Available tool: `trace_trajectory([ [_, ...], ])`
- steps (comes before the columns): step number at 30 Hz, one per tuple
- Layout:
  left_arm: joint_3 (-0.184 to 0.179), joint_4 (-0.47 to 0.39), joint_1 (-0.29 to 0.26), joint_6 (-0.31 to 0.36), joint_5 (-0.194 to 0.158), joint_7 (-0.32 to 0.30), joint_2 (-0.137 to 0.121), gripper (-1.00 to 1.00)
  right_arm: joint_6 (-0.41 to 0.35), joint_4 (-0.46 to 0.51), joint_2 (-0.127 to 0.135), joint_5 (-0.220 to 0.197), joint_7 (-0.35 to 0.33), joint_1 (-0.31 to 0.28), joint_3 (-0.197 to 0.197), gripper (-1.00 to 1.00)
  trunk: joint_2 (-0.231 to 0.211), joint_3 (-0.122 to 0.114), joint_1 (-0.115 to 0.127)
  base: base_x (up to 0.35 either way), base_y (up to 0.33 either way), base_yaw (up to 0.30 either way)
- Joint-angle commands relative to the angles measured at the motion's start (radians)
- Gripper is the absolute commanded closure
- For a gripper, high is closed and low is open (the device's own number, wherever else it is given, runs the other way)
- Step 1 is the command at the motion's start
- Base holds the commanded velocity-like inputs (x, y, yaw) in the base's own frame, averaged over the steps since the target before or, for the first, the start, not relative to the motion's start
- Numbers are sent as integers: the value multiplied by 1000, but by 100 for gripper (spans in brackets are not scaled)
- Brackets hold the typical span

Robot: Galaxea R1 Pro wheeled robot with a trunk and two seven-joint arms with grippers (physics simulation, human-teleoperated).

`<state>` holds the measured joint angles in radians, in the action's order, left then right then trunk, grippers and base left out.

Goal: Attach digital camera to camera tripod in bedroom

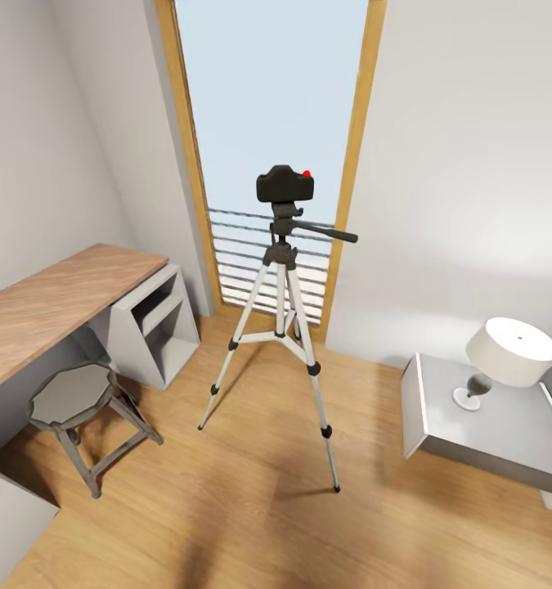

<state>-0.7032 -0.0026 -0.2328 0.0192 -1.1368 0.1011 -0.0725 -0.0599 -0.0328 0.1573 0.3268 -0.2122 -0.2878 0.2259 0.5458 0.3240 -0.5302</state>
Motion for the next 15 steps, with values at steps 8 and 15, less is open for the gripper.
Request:
trace_trajectory([
  [8,-9,0,0,2,-4,3,4,-100,-2,-2,1,-23,-3,-1,9,-100,1,-11,0,0,0,0],
  [15,-9,0,0,-1,-6,5,2,-100,-4,-2,-1,-28,-3,-1,9,-100,1,-22,0,0,0,0],
])
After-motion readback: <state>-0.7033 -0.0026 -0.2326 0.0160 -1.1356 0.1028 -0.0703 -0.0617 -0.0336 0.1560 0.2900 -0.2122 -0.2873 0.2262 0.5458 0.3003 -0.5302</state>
